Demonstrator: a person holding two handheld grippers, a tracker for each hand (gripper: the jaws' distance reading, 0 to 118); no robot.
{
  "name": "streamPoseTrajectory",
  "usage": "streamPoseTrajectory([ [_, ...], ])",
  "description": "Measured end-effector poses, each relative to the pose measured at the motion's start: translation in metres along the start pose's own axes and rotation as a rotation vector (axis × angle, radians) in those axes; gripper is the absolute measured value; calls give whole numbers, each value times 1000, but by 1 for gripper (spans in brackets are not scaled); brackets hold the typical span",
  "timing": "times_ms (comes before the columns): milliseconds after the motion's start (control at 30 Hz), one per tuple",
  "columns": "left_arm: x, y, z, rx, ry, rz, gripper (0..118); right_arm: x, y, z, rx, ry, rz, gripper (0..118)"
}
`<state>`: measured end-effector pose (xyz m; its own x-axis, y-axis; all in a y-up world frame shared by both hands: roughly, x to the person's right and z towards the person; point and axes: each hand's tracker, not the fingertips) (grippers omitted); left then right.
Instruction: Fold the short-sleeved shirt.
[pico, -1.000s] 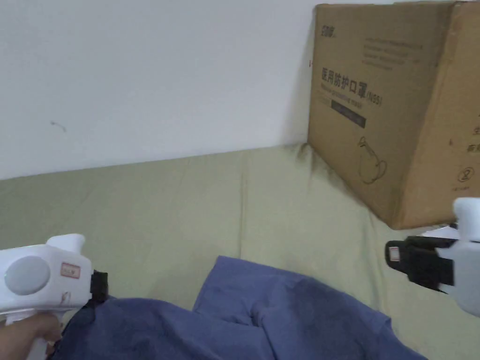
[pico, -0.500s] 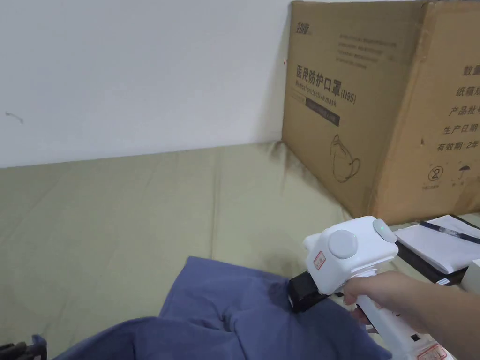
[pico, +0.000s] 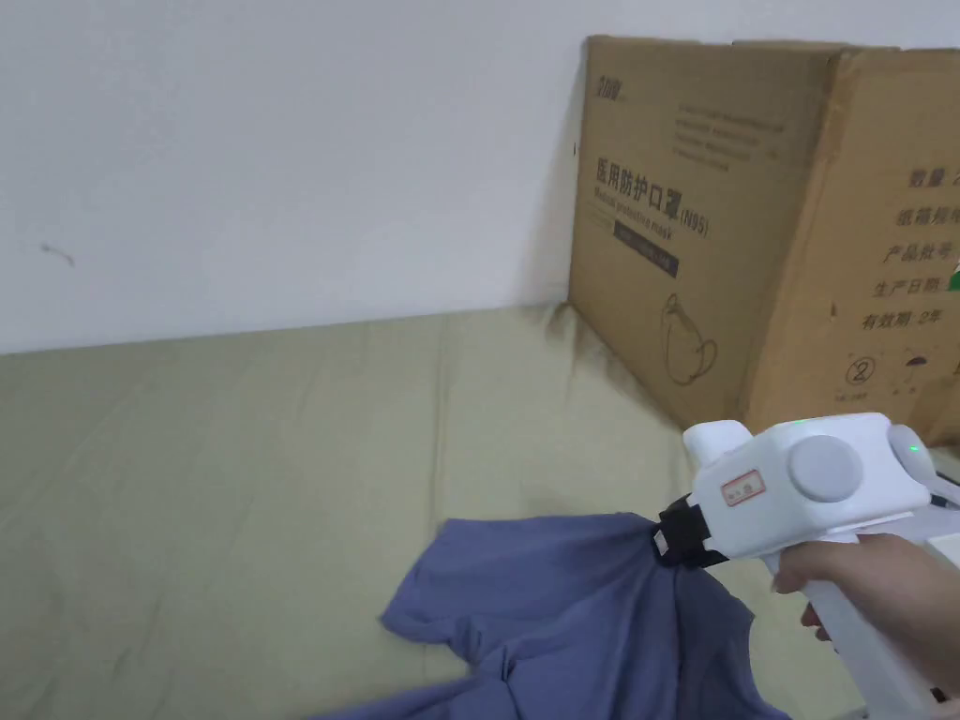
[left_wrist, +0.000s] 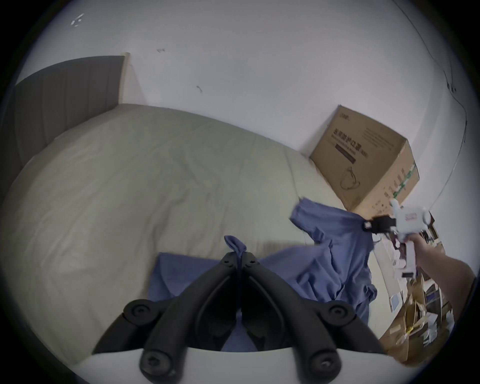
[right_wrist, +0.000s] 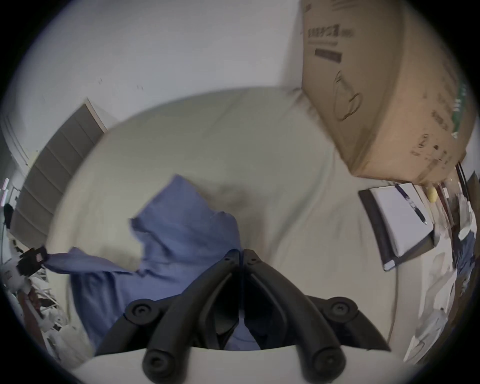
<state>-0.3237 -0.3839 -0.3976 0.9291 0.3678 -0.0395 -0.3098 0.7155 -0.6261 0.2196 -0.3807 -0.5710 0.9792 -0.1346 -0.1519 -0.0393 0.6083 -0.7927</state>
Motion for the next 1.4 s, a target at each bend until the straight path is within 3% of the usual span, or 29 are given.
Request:
streamPoseTrajectory([
  [100, -9, 19, 39, 84, 1, 47, 0, 1, -5, 66, 59, -5, 23, 1],
  [333, 12, 90, 132, 121, 7, -136, 0, -5, -7, 237, 237, 33, -72, 1],
  [533, 44, 166, 201, 219, -15, -95, 0, -35, 28, 350, 423, 75, -27, 1],
  [700, 74, 239, 229, 297, -7, -112, 0, -57, 90, 407, 519, 18, 37, 1],
  [1000, 110, 355, 213, 399, 34, -119, 0, -84, 211, 418, 666, -58, 35, 1],
  [1100, 114, 383, 186, 421, 37, -128, 0, -88, 248, 394, 686, -136, 53, 1],
  [1400, 104, 419, 73, 441, 68, -102, 0, -89, 302, 286, 733, -234, 42, 1],
])
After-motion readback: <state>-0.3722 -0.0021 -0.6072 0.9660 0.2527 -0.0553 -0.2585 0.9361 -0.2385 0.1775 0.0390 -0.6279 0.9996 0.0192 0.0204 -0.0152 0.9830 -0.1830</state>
